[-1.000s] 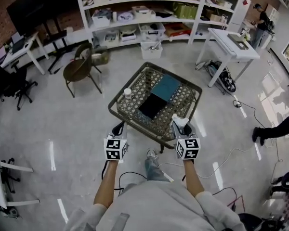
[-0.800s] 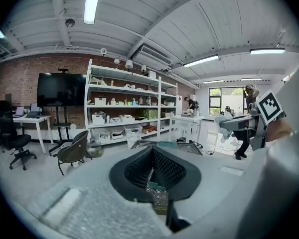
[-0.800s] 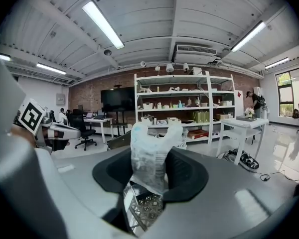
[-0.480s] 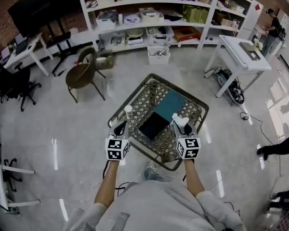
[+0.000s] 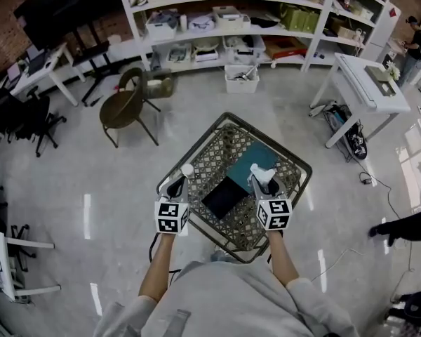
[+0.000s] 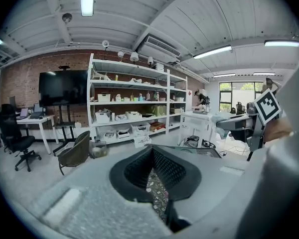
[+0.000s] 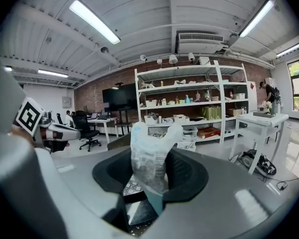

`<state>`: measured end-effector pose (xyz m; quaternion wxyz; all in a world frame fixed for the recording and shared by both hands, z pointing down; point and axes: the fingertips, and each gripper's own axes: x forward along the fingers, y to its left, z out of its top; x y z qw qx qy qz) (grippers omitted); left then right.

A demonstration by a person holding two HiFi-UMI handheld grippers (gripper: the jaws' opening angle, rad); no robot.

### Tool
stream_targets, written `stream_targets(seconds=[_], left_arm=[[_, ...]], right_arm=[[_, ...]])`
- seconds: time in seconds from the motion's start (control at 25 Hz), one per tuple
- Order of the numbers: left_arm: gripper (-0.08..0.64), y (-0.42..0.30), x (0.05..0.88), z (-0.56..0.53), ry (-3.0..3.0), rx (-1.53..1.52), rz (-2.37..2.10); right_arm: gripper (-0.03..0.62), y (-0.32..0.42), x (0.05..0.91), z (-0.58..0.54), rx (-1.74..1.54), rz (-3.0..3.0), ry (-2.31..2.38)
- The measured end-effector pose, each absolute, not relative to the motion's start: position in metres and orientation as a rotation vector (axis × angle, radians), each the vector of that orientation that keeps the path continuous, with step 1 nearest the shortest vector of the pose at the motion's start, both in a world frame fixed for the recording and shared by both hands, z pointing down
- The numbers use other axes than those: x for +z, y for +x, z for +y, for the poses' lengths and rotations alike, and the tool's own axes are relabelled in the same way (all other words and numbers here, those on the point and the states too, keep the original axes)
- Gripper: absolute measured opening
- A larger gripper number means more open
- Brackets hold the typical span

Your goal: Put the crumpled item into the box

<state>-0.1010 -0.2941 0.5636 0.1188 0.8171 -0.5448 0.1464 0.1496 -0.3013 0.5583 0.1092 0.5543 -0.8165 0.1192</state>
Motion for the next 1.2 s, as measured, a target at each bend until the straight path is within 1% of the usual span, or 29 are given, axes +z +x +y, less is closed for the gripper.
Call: stream_targets(seconds=[0.24,0.68,1.2], left_arm=[[0.006,-0.097,0.572,-0.311,2.37,0.47,-1.586],[0.006,-0.076,0.605,-0.326,2.368,0.533,-1.516],[0.006,-0.097,0.661,-0.344,2.314,0.554,-1.399]], right_arm=[[0.164,0.146,0.574,-0.318,0.393,-2.41,1.603],[0.164,0.149,0.623,-0.314,0.501,-2.361,1.562],[0.164,0.112,0.683,-0.315,0.585,-2.248,1.461]])
